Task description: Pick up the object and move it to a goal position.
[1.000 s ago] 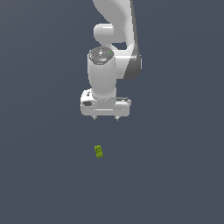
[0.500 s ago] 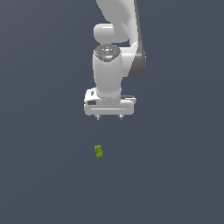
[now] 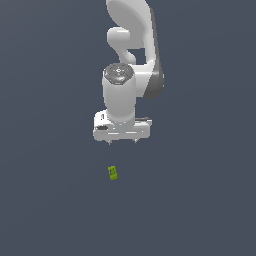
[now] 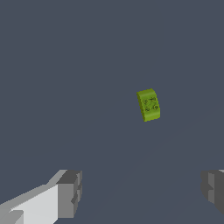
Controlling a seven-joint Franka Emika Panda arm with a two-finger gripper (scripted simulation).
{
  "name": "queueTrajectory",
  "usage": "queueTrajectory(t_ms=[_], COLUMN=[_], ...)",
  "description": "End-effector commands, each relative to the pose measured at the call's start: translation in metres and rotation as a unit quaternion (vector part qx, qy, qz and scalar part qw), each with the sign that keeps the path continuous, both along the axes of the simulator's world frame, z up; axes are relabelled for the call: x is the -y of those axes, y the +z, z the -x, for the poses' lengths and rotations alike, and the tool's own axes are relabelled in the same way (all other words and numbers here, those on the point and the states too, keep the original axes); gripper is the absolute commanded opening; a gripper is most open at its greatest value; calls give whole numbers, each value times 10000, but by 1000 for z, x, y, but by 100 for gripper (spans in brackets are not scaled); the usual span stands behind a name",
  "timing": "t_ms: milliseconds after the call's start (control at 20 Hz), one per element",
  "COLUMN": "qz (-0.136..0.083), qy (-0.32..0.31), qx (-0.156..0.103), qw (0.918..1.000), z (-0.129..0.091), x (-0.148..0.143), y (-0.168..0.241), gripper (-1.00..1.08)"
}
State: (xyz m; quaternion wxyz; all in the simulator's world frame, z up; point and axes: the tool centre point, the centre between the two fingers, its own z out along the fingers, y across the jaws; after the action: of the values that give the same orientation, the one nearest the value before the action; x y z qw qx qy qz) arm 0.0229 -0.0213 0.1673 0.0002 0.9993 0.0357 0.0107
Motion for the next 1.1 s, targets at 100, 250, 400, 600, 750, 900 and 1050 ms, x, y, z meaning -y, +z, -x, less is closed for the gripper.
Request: queueTrajectory(t_ms=[100,250,400,600,750,900,1050], qz=[17,25,28,26,22,19,16], qy=[266,494,716,949,1078,1169,1224], qx=[-26,-45,-64,-83,-93,-100,-104], qw=[9996,9988,9974,9955,9941,9931,9924], z=[-17,-31,-44,-55,-61,-65,-67], x=[10,18,27,37,42,46,49], y=[-20,-37,-56,-77,-89,-98,-103], gripper=[100,100,100,100,100,100,100])
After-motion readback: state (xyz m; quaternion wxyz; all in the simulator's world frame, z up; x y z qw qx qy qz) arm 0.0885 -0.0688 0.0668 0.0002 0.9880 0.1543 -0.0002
